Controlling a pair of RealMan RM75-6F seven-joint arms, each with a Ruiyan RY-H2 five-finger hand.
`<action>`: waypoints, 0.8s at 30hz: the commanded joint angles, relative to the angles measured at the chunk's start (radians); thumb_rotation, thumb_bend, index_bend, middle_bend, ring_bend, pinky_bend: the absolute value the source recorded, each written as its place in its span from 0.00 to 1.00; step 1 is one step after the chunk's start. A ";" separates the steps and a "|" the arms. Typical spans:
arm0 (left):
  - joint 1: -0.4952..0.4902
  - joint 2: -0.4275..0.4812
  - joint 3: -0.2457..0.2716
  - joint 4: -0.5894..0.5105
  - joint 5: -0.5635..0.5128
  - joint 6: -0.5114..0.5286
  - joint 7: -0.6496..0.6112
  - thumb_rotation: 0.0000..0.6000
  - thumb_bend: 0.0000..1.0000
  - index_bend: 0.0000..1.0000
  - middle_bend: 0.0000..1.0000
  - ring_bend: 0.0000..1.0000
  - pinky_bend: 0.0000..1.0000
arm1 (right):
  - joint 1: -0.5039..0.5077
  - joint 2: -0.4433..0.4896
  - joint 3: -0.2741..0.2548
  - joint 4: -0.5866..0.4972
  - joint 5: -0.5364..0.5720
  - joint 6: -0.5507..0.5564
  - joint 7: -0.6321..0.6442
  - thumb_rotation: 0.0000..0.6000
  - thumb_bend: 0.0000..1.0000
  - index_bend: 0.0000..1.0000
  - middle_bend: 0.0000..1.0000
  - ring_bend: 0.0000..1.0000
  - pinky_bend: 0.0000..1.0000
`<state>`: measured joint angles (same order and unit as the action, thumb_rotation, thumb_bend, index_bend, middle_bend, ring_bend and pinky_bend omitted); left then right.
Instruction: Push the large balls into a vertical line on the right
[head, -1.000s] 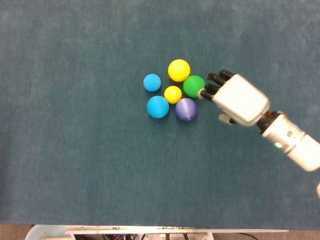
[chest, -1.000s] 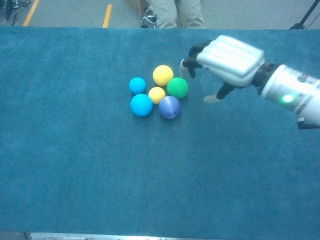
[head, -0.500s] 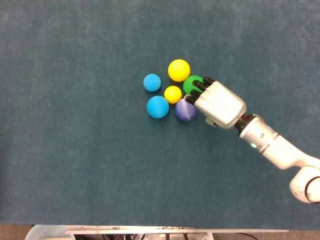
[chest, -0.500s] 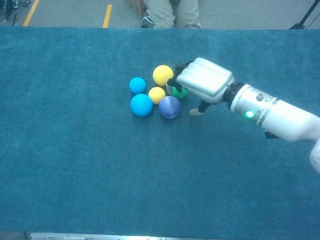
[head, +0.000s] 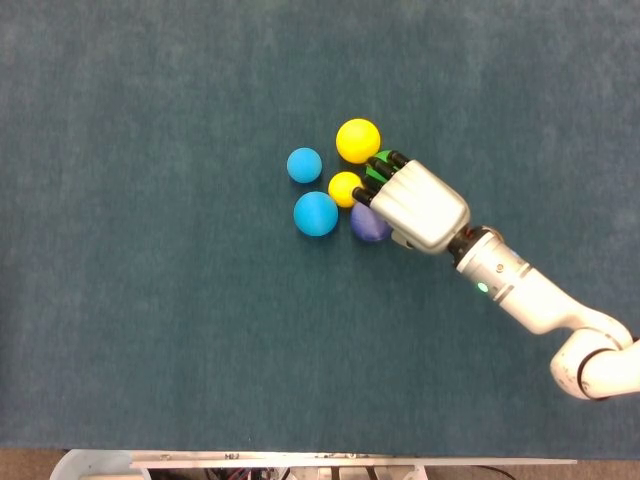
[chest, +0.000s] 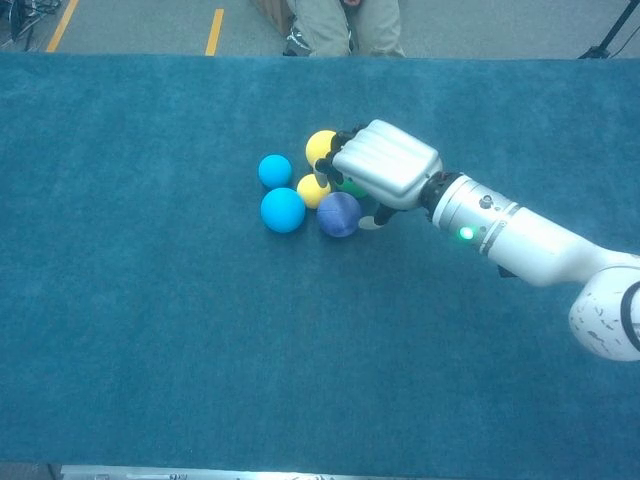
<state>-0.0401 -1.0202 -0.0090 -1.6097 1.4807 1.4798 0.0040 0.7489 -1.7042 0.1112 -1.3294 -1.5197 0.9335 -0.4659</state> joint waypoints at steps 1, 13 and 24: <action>-0.001 0.002 0.001 0.000 0.000 -0.002 -0.003 1.00 0.40 0.31 0.19 0.23 0.30 | 0.000 -0.005 -0.004 0.003 0.005 0.004 0.002 1.00 0.00 0.38 0.43 0.23 0.32; -0.003 0.001 0.003 0.008 0.000 -0.014 -0.014 1.00 0.40 0.32 0.19 0.23 0.31 | 0.003 -0.017 -0.024 0.016 0.013 0.007 0.017 1.00 0.00 0.38 0.39 0.21 0.32; -0.001 0.005 0.004 0.008 -0.003 -0.017 -0.021 1.00 0.40 0.32 0.19 0.23 0.31 | 0.017 -0.036 -0.029 0.042 0.026 -0.006 0.019 1.00 0.00 0.38 0.39 0.21 0.32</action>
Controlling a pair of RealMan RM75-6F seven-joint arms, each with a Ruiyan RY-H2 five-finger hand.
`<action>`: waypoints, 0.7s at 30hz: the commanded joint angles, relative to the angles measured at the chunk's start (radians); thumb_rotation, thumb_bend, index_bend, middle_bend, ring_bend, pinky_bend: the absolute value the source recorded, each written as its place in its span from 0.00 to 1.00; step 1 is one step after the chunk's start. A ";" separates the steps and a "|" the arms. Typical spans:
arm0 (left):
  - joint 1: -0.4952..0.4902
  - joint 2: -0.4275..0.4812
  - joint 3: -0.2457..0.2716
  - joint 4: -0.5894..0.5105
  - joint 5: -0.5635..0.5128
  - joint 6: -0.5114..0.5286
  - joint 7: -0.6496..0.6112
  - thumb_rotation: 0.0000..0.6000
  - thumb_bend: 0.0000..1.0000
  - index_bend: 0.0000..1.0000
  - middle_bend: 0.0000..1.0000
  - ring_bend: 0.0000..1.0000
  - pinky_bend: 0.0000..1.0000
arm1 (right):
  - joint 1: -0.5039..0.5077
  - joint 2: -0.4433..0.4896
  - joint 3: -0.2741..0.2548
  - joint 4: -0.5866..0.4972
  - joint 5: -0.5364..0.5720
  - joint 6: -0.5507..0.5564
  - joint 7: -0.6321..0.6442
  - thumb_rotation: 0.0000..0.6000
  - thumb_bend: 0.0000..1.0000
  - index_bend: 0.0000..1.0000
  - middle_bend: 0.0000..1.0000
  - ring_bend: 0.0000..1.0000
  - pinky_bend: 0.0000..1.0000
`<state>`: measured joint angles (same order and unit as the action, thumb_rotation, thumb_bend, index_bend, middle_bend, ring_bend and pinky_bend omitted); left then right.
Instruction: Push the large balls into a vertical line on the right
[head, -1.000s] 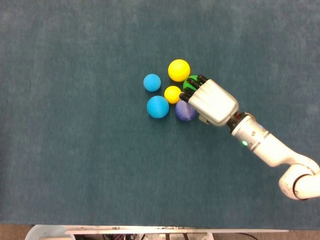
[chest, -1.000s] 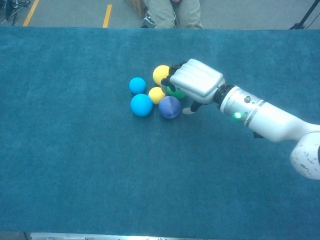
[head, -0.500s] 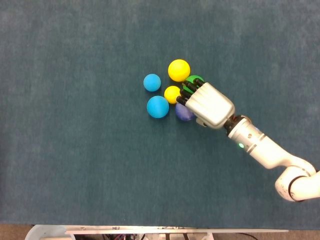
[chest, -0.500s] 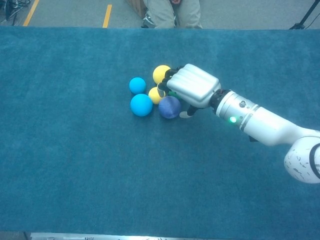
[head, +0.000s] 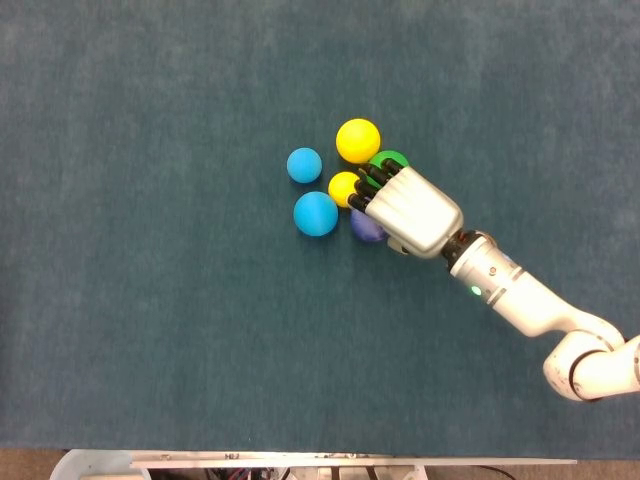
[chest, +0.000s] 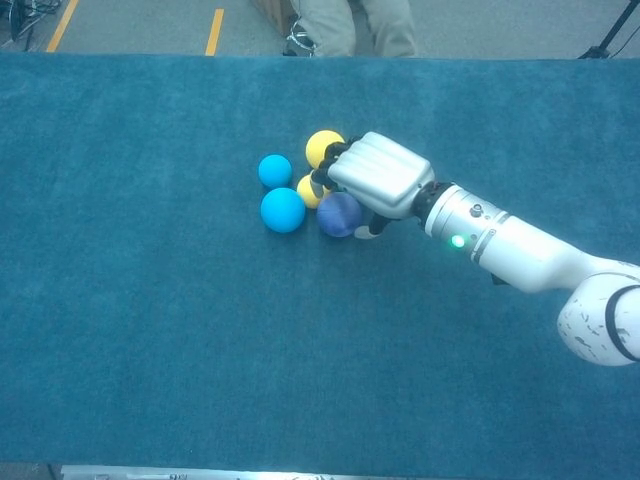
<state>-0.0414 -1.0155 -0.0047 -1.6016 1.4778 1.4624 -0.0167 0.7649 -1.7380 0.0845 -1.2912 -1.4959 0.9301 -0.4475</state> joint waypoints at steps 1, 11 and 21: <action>0.000 0.000 0.000 0.000 0.000 0.000 -0.001 1.00 0.40 0.32 0.19 0.23 0.31 | 0.001 -0.003 -0.004 0.007 0.003 -0.003 0.002 1.00 0.00 0.38 0.39 0.21 0.32; -0.003 0.005 0.004 -0.001 0.007 -0.009 -0.016 1.00 0.40 0.32 0.19 0.23 0.30 | 0.004 -0.028 -0.012 0.041 0.001 0.004 0.014 1.00 0.00 0.43 0.43 0.22 0.32; -0.002 0.006 0.008 0.004 0.011 -0.011 -0.031 1.00 0.40 0.32 0.19 0.24 0.31 | 0.000 -0.039 -0.022 0.062 -0.016 0.029 0.044 1.00 0.00 0.53 0.54 0.31 0.32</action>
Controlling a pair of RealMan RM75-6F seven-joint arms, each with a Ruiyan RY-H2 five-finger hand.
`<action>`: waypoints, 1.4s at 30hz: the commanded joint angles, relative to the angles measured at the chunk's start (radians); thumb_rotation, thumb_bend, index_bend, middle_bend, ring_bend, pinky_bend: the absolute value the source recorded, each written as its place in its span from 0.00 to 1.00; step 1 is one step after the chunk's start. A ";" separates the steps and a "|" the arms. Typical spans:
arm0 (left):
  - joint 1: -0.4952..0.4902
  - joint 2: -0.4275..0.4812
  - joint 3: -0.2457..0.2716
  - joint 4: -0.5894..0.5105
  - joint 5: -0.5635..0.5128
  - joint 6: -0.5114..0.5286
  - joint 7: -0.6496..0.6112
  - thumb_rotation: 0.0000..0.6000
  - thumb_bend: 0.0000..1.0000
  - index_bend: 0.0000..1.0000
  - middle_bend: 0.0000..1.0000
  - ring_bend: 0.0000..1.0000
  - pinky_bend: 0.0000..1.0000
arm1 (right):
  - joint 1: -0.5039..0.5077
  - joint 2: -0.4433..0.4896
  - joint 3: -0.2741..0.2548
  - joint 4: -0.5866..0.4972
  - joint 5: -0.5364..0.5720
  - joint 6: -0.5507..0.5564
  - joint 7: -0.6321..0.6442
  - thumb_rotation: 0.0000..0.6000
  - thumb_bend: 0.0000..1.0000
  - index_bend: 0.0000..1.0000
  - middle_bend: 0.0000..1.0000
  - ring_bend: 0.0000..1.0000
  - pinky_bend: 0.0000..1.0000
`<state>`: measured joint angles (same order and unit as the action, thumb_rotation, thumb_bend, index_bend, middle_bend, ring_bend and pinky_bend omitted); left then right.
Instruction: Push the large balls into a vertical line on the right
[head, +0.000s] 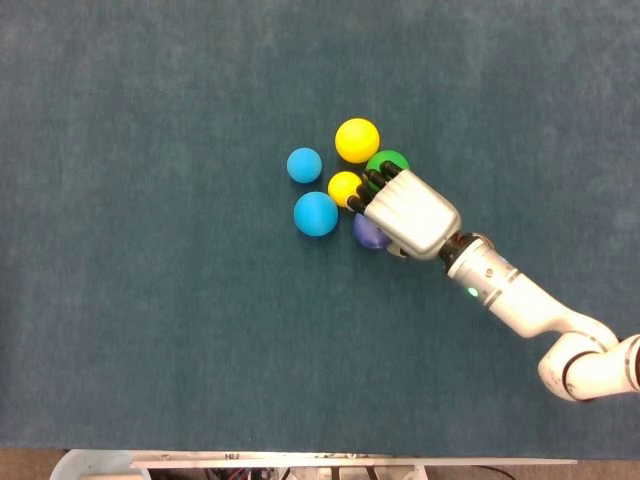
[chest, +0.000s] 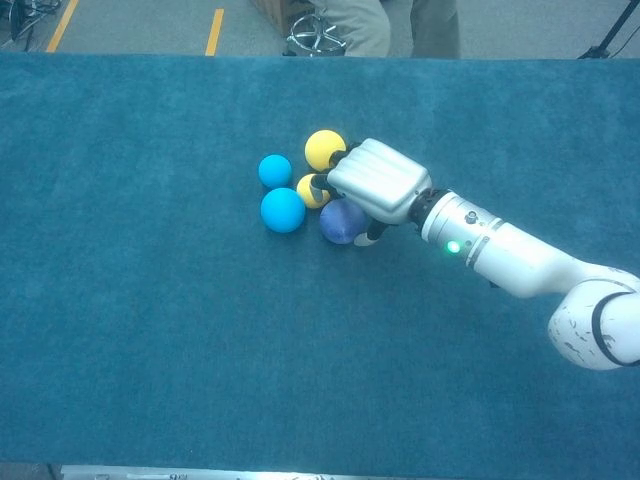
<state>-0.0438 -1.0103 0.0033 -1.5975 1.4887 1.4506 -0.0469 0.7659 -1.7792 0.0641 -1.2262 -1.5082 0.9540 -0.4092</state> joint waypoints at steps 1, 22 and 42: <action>0.001 0.001 0.000 0.000 0.001 0.001 -0.001 1.00 0.40 0.32 0.19 0.24 0.31 | -0.002 0.006 -0.001 -0.008 -0.005 0.009 0.010 1.00 0.00 0.53 0.54 0.32 0.32; -0.012 0.003 0.005 -0.014 0.016 -0.016 0.008 1.00 0.40 0.32 0.19 0.24 0.31 | -0.113 0.260 -0.046 -0.103 -0.007 0.116 0.050 1.00 0.00 0.53 0.55 0.33 0.32; -0.020 0.003 0.008 -0.037 0.012 -0.027 0.035 1.00 0.40 0.32 0.19 0.24 0.31 | -0.117 0.226 -0.028 0.009 0.070 0.033 0.018 1.00 0.00 0.49 0.49 0.31 0.32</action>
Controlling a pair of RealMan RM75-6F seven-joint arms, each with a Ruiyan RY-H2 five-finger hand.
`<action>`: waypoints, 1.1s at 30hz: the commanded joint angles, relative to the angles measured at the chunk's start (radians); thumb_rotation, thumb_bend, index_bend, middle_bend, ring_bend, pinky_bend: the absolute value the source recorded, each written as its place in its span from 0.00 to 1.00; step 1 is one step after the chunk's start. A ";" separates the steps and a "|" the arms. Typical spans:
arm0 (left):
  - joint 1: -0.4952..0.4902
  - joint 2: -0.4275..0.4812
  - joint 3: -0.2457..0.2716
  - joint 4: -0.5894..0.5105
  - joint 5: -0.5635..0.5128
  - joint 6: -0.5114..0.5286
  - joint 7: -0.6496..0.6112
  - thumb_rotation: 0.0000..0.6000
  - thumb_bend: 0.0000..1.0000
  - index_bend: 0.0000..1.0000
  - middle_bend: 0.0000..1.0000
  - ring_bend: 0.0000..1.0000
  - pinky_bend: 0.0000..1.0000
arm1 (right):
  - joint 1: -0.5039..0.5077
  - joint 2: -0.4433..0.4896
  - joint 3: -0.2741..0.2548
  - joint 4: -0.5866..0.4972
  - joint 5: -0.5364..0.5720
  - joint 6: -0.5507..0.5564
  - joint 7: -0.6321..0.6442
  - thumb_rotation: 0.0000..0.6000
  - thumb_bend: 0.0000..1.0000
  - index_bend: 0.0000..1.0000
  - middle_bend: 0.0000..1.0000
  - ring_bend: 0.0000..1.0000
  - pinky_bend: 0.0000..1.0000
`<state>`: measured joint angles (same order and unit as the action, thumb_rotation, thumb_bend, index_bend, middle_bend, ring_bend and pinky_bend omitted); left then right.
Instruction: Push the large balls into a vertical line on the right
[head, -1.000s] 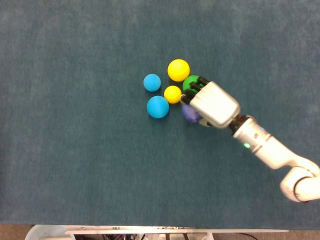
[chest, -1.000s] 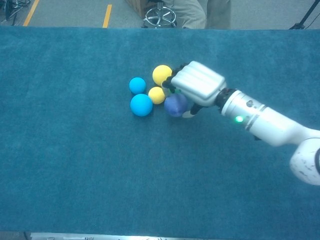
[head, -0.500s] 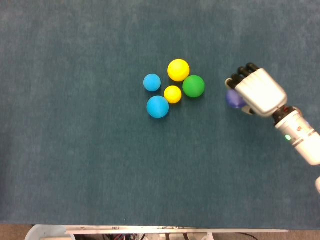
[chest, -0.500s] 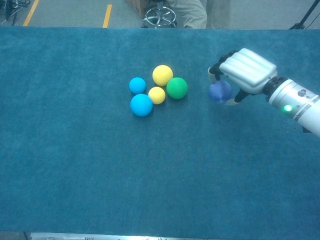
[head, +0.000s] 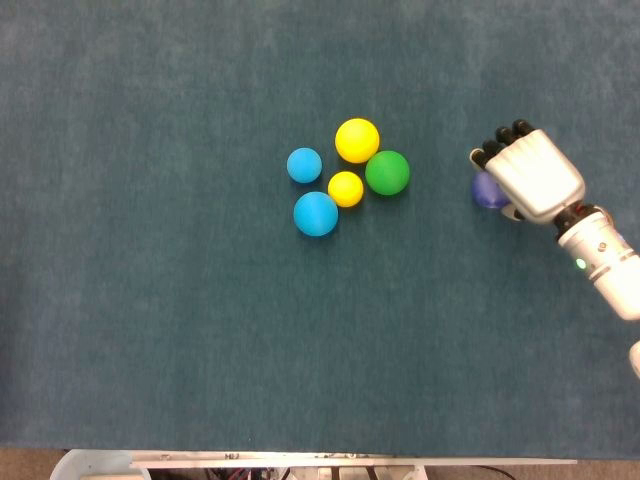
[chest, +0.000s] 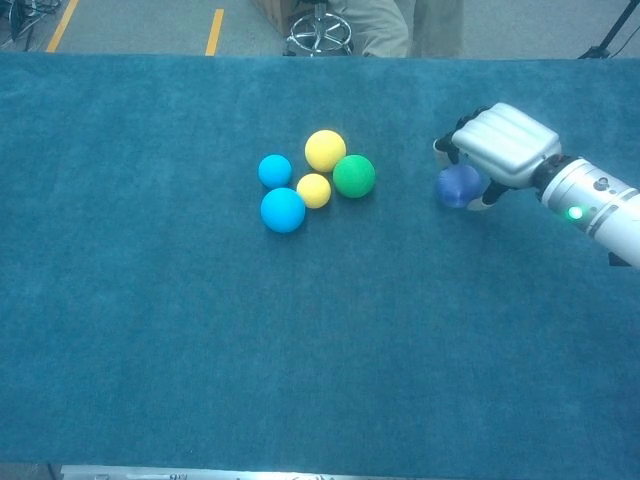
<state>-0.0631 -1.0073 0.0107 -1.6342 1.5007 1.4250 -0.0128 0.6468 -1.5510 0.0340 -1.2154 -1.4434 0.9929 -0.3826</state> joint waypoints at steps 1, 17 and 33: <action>-0.001 0.000 0.001 -0.001 0.000 -0.002 0.001 1.00 0.40 0.32 0.19 0.24 0.31 | 0.004 -0.001 0.003 -0.005 0.009 -0.012 -0.015 1.00 0.00 0.46 0.48 0.30 0.32; 0.000 0.000 0.003 0.006 -0.001 -0.001 -0.008 1.00 0.40 0.32 0.18 0.24 0.31 | 0.007 0.055 0.022 -0.109 0.048 -0.032 -0.060 1.00 0.00 0.19 0.36 0.22 0.32; 0.008 0.002 0.010 0.002 0.011 0.014 -0.008 1.00 0.40 0.32 0.18 0.24 0.31 | 0.119 0.006 0.090 -0.171 0.045 -0.092 -0.078 1.00 0.00 0.32 0.40 0.22 0.32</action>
<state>-0.0565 -1.0060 0.0196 -1.6323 1.5110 1.4377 -0.0201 0.7480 -1.5204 0.1192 -1.4092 -1.4033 0.9138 -0.4357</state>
